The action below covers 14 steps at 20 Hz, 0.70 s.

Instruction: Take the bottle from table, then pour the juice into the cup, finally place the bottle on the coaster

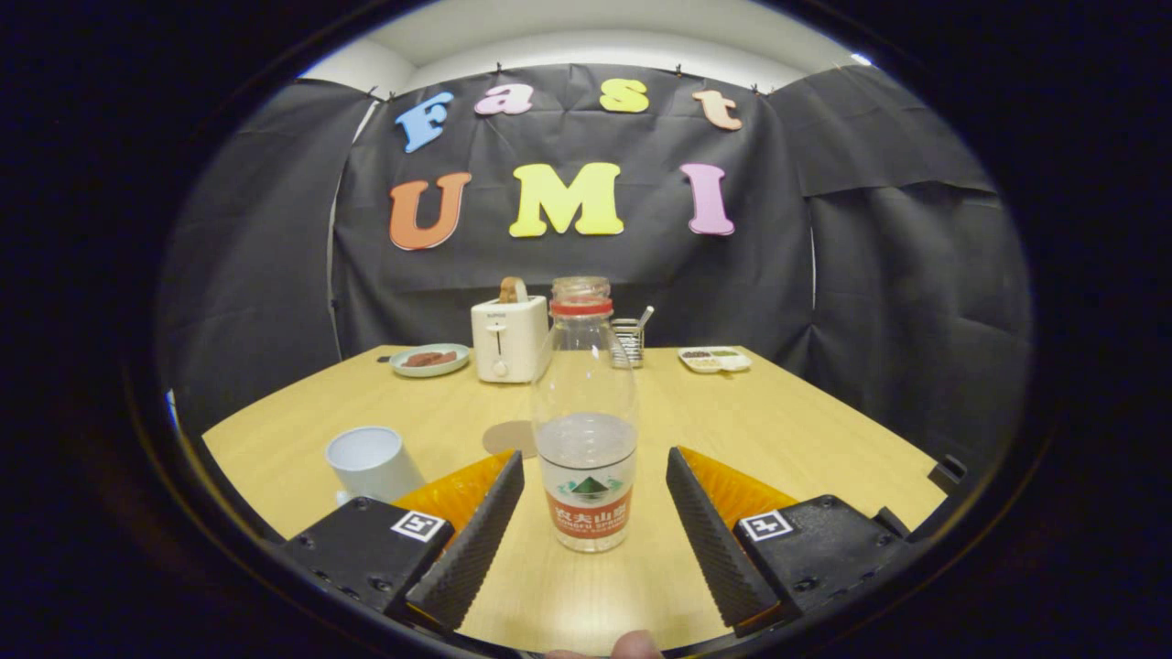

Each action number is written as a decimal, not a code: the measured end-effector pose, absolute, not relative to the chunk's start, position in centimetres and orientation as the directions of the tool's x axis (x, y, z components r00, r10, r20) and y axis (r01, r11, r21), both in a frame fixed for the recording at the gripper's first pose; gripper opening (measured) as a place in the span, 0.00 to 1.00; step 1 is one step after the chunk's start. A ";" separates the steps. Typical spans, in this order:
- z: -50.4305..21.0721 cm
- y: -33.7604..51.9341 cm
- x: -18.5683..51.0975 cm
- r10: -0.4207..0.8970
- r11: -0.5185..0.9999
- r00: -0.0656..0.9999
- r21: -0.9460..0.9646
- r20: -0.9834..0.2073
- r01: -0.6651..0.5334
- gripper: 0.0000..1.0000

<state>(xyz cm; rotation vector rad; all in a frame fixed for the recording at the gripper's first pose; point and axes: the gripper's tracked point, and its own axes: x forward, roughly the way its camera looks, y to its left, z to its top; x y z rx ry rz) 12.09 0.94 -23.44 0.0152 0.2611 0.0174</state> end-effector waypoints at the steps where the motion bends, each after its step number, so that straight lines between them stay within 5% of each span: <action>1: -23.8 1.0 12.6 0.023 0.999 0.964 0.031 -0.265 -0.015 1.00; 14: -26.6 1.5 16.8 0.004 0.982 0.941 0.181 -0.339 0.060 0.98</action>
